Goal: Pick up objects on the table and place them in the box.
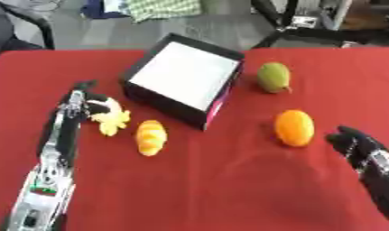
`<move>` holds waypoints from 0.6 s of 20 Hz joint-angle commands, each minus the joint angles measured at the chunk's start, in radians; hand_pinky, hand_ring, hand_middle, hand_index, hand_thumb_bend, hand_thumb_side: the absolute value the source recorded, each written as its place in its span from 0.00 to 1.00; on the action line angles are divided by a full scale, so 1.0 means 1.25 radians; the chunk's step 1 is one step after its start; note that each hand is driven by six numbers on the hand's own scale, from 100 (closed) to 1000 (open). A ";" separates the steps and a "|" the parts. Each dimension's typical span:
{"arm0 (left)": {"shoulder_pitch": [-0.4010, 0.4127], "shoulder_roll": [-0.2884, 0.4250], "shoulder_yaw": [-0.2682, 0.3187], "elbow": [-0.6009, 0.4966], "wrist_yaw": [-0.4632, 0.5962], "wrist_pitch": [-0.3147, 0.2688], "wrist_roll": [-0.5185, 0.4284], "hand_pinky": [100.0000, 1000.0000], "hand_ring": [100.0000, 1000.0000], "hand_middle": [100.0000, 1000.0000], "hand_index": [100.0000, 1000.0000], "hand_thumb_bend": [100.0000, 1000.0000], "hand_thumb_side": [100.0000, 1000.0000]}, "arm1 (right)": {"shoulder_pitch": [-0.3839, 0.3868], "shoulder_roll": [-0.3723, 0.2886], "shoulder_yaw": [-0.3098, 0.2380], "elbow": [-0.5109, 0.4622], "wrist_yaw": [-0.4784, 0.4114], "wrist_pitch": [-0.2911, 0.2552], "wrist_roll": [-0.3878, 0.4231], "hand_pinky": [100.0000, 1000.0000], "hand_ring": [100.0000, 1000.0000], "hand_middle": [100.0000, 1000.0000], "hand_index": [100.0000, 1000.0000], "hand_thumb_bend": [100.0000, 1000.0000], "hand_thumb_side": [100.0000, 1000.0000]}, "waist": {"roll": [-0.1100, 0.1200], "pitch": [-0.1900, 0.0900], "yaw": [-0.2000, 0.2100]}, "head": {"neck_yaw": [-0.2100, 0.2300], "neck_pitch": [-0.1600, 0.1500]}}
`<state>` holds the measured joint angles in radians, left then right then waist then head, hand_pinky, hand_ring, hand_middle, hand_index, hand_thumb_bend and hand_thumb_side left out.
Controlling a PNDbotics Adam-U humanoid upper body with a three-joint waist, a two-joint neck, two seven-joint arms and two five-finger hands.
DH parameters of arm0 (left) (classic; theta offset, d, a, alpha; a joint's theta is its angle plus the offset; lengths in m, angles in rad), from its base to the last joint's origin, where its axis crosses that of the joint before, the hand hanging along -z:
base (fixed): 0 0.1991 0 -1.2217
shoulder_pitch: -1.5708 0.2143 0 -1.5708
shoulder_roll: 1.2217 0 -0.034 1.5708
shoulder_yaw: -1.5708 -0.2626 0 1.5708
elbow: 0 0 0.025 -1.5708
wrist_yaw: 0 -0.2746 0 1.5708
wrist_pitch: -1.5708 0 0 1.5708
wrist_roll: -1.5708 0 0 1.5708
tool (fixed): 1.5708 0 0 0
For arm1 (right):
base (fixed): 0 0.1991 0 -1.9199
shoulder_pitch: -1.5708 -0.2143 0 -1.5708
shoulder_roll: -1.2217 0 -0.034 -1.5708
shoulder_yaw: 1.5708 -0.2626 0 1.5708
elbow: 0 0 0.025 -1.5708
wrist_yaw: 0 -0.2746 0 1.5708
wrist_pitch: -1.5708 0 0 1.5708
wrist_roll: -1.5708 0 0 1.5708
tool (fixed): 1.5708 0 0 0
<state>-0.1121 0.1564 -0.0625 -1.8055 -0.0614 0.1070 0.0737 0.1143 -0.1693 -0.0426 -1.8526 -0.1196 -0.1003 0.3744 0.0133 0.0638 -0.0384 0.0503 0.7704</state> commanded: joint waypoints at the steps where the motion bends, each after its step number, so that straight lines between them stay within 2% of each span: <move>1: -0.008 0.005 0.006 -0.008 -0.005 -0.002 -0.001 0.73 0.51 0.53 0.83 0.00 0.97 | -0.006 -0.007 -0.001 -0.013 0.002 0.001 0.001 1.00 0.90 0.73 0.88 0.00 0.81 | 0.009 -0.006 0.000 | 0.001 0.000; 8: -0.016 0.017 0.014 -0.011 -0.011 -0.002 0.000 0.73 0.51 0.54 0.83 0.00 0.95 | -0.007 -0.006 -0.001 -0.012 0.003 0.001 0.001 1.00 0.90 0.73 0.88 0.00 0.80 | 0.010 -0.007 -0.002 | -0.002 0.000; 10: -0.022 0.042 0.020 -0.016 -0.019 -0.001 -0.004 0.73 0.52 0.55 0.84 0.00 0.91 | -0.007 -0.007 0.000 -0.011 0.004 0.001 0.003 1.00 0.90 0.73 0.88 0.00 0.80 | 0.012 -0.008 -0.003 | -0.001 0.000; 12: -0.038 0.100 0.023 -0.027 -0.041 -0.002 -0.029 0.75 0.55 0.58 0.87 0.00 0.84 | -0.007 -0.007 -0.001 -0.010 0.005 0.002 0.002 1.00 0.90 0.73 0.88 0.00 0.80 | 0.013 -0.009 -0.005 | -0.006 0.000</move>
<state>-0.1448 0.2297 -0.0449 -1.8134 -0.1000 0.1060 0.0495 0.1142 -0.1693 -0.0425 -1.8520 -0.1181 -0.0983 0.3765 0.0192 0.0636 -0.0441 0.0475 0.7705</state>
